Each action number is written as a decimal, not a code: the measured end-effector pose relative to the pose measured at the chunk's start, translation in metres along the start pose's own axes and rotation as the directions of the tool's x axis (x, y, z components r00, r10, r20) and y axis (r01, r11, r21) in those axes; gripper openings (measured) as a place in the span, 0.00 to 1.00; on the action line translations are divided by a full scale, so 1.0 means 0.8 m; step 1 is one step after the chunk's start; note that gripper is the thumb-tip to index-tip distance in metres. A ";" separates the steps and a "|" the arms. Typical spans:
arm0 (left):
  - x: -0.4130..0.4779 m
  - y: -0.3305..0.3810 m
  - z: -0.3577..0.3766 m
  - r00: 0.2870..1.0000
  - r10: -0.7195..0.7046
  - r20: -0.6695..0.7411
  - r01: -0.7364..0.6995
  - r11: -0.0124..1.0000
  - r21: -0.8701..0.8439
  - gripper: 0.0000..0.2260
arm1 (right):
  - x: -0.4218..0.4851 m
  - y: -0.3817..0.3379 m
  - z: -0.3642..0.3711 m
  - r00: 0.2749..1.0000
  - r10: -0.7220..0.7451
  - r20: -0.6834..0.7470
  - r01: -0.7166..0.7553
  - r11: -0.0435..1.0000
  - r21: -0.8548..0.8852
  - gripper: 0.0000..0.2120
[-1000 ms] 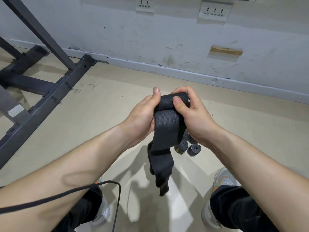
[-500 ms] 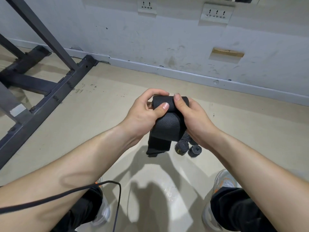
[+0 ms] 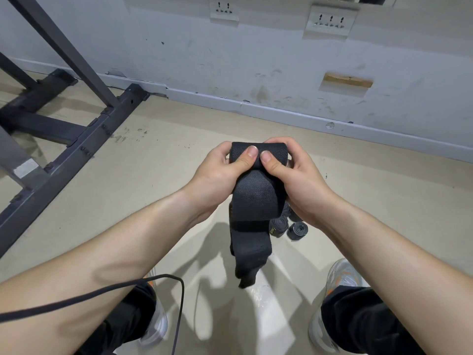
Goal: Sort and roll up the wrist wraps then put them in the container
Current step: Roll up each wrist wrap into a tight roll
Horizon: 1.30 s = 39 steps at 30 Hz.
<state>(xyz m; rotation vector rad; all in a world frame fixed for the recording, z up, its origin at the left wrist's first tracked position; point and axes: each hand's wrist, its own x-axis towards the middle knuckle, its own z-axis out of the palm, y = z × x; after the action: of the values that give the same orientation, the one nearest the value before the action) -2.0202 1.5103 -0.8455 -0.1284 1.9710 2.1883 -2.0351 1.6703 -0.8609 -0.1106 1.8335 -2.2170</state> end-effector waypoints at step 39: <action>-0.008 -0.004 0.002 0.996 0.083 -0.022 -0.081 0.995 0.058 0.15 | -0.001 -0.007 0.004 0.998 0.056 -0.007 -0.056 0.998 -0.040 0.26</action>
<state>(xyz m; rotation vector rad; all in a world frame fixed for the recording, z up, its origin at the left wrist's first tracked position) -2.0133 1.5115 -0.8470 -0.0672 2.0850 2.1874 -2.0342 1.6684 -0.8546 -0.0593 1.8617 -2.1456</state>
